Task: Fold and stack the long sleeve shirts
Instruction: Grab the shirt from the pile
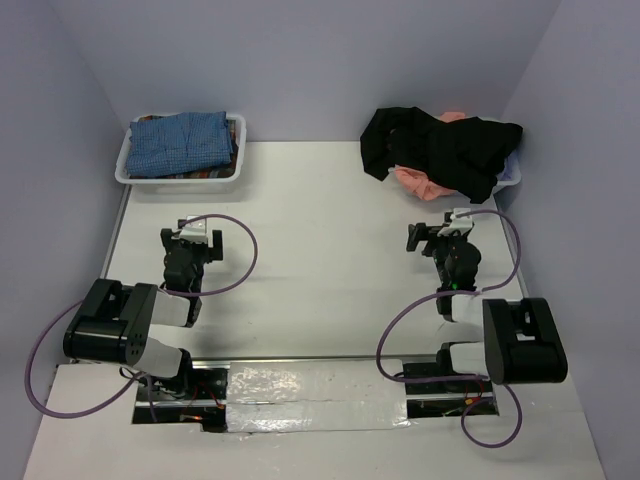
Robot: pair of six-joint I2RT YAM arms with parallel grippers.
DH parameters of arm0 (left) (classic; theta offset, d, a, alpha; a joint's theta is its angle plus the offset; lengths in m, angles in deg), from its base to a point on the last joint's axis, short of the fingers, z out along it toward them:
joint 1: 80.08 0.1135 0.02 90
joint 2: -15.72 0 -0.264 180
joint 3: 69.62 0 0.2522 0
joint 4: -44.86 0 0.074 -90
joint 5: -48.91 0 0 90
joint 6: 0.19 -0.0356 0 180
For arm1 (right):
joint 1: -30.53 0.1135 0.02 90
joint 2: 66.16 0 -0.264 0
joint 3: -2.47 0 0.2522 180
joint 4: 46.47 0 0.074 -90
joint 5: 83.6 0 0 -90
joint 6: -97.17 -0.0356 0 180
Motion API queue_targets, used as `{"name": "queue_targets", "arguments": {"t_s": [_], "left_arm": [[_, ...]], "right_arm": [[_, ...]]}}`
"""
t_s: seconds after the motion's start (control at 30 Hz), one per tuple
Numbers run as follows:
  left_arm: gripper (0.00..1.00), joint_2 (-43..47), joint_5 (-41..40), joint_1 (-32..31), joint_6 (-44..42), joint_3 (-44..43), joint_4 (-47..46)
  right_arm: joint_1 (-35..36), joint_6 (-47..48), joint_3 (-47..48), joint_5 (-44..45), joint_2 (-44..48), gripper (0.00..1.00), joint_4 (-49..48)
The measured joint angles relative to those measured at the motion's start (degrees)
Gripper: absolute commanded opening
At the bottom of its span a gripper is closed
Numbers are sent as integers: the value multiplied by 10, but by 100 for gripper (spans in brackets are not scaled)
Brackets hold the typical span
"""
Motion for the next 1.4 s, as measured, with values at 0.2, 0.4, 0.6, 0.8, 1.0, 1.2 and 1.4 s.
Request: {"name": "queue_targets", "arguments": {"t_s": [0.2, 0.4, 0.6, 0.8, 1.0, 1.2, 1.4], "left_arm": [[99, 0, 0, 0, 0, 0, 0], [99, 83, 50, 0, -37, -50, 166], [99, 83, 173, -36, -173, -386, 474], [99, 21, 128, -54, -207, -525, 603], [99, 17, 120, -55, -219, -525, 695], [99, 21, 120, -57, -217, -501, 723], [99, 21, 120, -57, -219, -490, 733]], "right_arm": [[0, -24, 116, 14, 120, 86, 230], [-5, -62, 360, -23, 204, 31, 467], [-63, -115, 568, -22, 113, 100, 625], [-102, -150, 789, 46, -133, 100, 784], [-106, -148, 919, 97, -332, 97, 904], [-104, -148, 929, 79, -377, 79, 942], [-94, -146, 927, 44, -377, 15, 936]]}}
